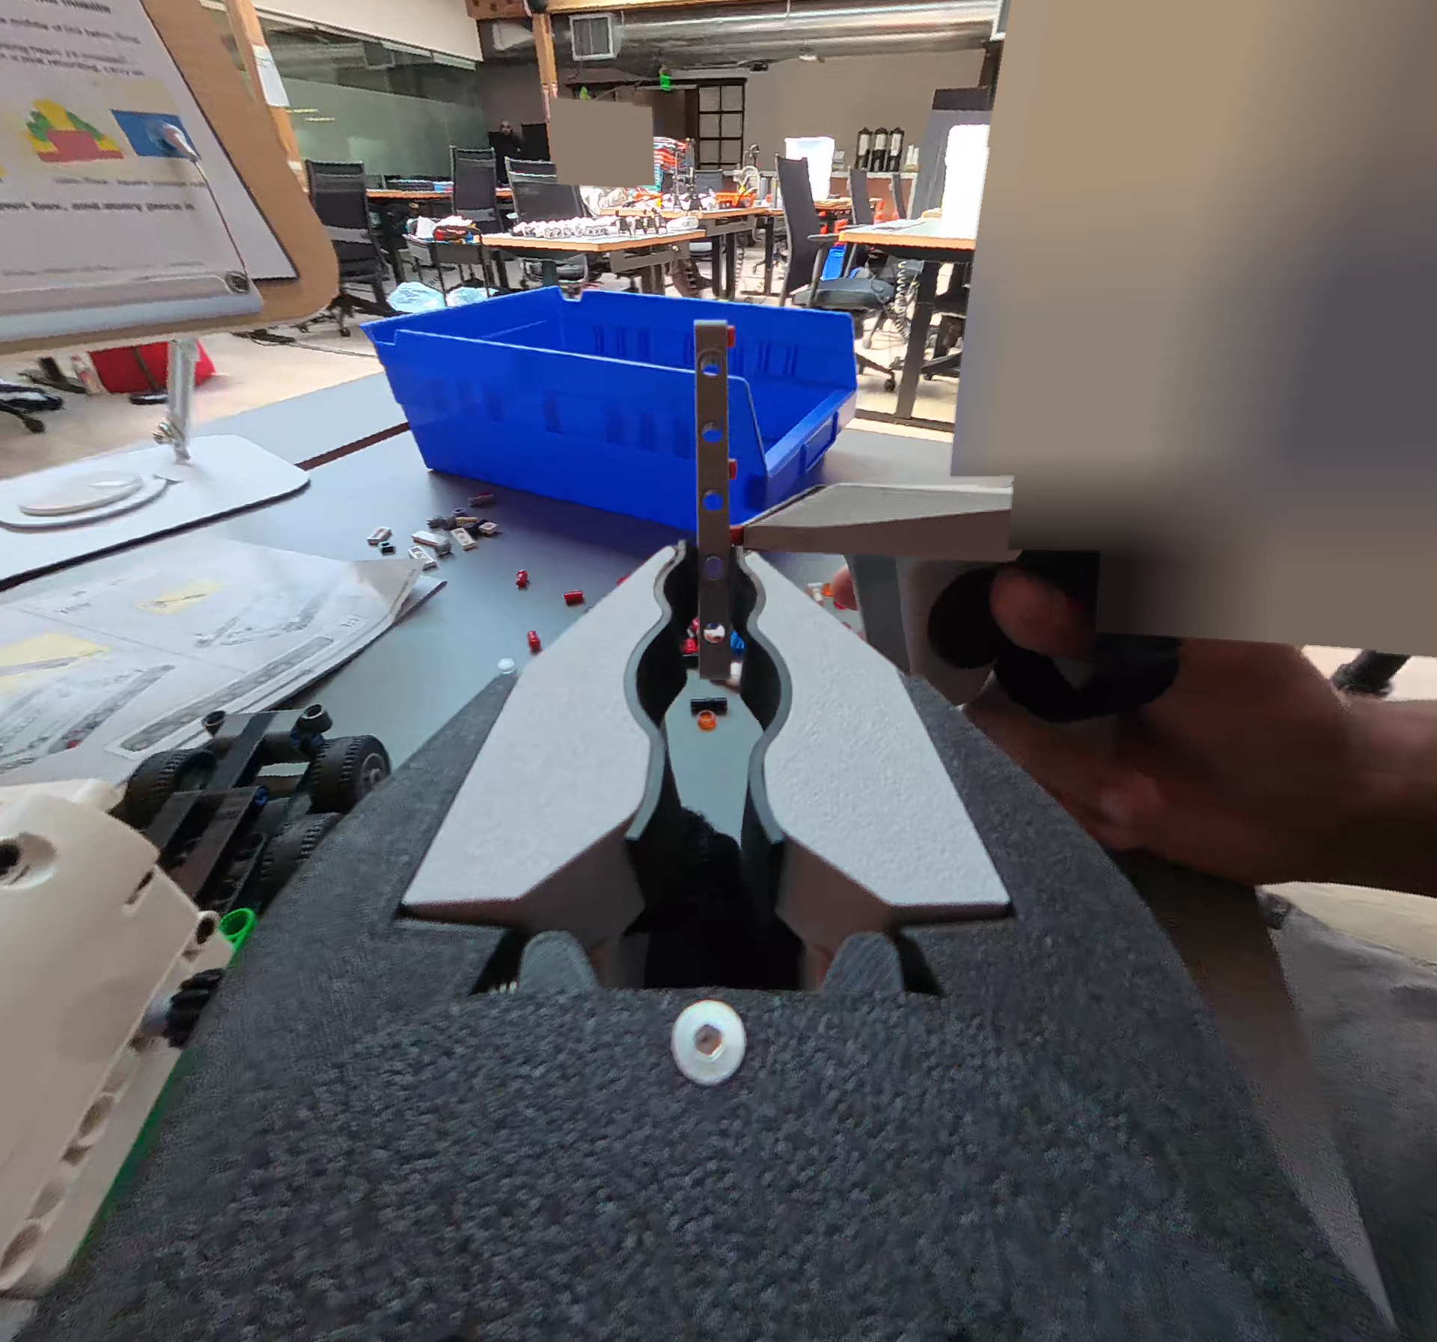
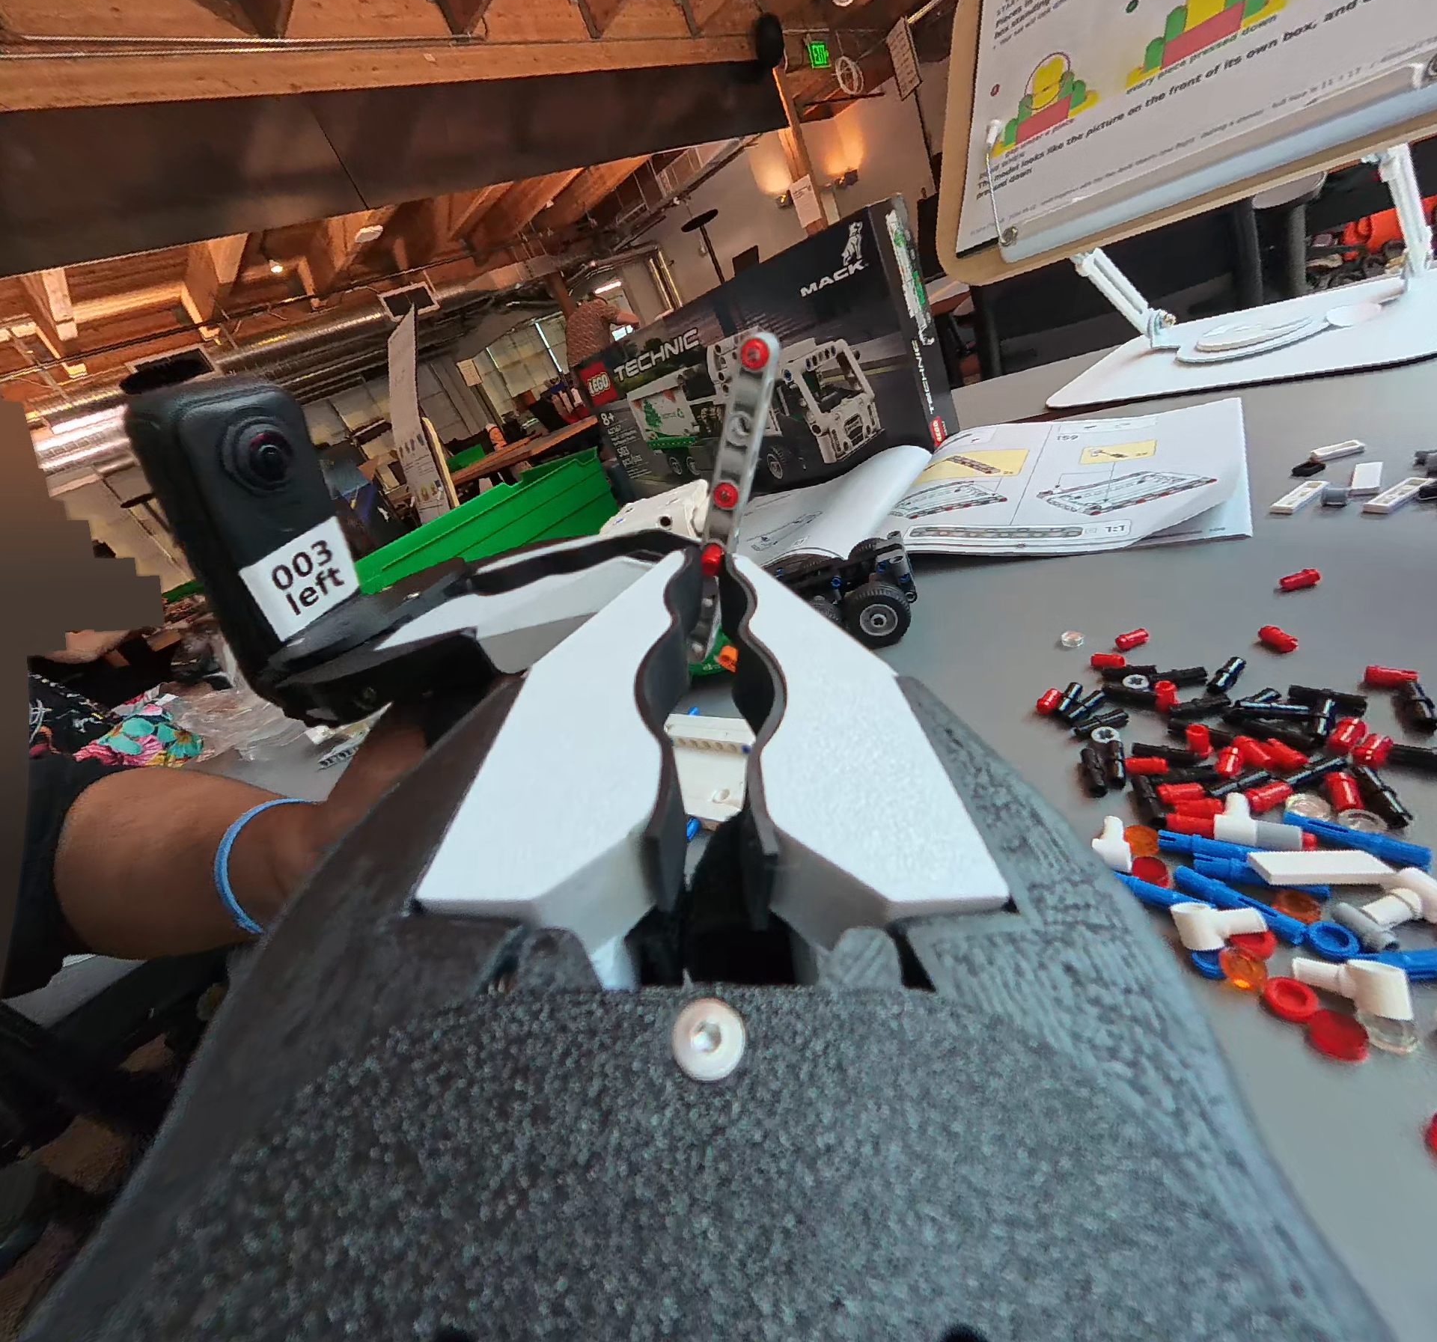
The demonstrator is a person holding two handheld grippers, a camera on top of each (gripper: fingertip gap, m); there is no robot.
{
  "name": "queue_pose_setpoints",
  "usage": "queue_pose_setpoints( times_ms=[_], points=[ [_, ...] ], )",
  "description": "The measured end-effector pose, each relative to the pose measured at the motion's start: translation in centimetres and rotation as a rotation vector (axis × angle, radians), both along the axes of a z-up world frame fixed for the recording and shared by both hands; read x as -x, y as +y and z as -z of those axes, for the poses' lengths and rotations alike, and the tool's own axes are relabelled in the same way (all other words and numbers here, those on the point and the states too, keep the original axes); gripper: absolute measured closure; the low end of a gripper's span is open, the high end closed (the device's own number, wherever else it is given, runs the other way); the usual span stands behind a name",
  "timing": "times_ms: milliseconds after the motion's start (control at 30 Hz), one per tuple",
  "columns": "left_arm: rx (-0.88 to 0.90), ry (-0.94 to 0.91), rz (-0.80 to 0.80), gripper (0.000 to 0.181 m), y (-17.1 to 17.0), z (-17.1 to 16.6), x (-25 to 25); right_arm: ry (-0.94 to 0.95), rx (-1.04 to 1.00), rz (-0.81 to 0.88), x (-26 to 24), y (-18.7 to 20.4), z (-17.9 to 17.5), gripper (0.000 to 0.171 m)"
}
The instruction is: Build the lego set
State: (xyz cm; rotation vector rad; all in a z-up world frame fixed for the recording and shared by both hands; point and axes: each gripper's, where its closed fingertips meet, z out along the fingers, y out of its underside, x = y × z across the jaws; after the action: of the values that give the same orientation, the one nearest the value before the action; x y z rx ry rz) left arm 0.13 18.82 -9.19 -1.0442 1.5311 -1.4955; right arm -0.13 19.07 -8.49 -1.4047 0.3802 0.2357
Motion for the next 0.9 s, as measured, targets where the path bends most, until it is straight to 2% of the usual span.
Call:
queue_pose_setpoints(
  times_ms=[300,533,767,900],
  points=[
    [-0.230,-0.067,-0.067,0.176,0.25,-0.02,0.32,0.021,0.008,-0.037,0.37,0.28,0.20,0.168],
    [-0.258,-0.070,-0.017,0.176,0.16,-0.02,0.66,0.024,0.003,-0.063,0.67,0.24,0.16,0.169],
    [-0.056,0.025,0.074,0.176,0.29,0.51,0.12,0.099,0.006,-0.112,0.28,0.41,0.55,0.167],
    [0.093,0.041,0.211,0.176,-0.25,-0.05,0.99,0.070,0.006,-0.162,0.74,0.18,0.32,0.155]
  ],
)
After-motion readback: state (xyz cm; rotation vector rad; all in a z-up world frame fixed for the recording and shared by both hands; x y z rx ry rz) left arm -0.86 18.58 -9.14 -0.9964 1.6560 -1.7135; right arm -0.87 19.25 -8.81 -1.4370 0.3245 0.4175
